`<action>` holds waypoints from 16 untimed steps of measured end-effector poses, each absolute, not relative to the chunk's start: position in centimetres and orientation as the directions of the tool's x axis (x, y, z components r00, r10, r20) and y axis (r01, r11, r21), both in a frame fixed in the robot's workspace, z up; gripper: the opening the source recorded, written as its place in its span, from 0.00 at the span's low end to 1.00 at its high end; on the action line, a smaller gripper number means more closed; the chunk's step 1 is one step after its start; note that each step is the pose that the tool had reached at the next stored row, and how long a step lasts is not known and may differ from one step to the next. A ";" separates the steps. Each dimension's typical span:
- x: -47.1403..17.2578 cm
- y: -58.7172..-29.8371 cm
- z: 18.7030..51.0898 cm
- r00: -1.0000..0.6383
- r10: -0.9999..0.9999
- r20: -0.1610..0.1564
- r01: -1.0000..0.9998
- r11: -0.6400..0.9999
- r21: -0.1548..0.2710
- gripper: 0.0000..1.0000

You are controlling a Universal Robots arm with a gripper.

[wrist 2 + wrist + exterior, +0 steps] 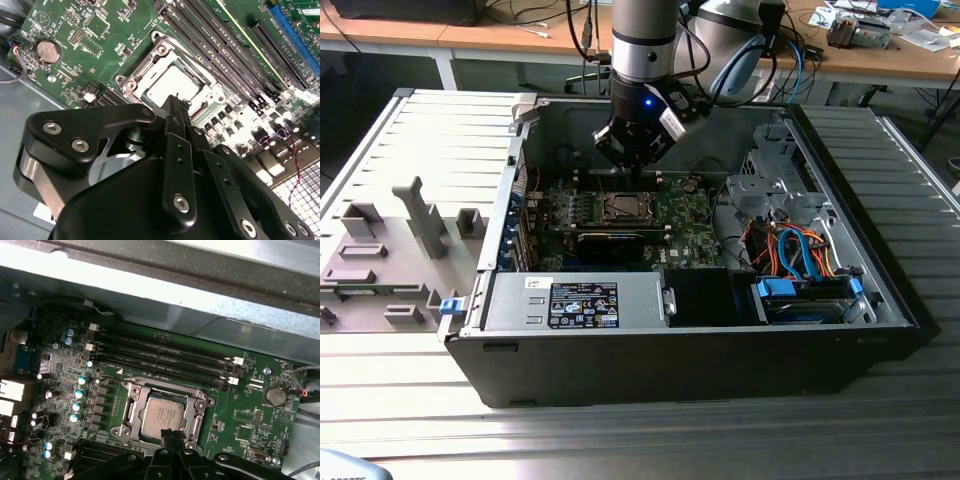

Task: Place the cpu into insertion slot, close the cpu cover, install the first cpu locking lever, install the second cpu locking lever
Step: 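Install the first cpu locking lever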

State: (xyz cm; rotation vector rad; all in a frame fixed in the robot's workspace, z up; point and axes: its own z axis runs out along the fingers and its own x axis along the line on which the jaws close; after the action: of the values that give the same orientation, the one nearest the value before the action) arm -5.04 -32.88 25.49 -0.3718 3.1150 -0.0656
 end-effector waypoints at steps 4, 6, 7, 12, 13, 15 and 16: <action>-5.0 -32.9 25.5 -0.971 -0.240 0.001 -0.240 0.970 -0.042 0.11; -5.0 -32.9 25.5 -0.970 -0.242 0.001 -0.242 0.969 -0.042 0.11; -5.0 -32.9 25.5 -0.970 -0.243 0.001 -0.243 0.969 -0.042 0.11; -5.0 -32.9 25.5 -0.969 -0.248 0.001 -0.248 0.968 -0.042 0.11; -5.0 -32.9 25.5 -0.968 -0.250 0.001 -0.250 0.967 -0.042 0.11; -5.0 -32.9 25.5 -0.968 -0.252 0.001 -0.252 0.967 -0.042 0.11; -5.0 -32.9 25.5 -0.968 -0.252 0.001 -0.252 0.967 -0.042 0.11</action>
State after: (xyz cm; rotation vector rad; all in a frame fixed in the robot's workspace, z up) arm -5.04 -32.88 25.49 -0.3993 3.1112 -0.0656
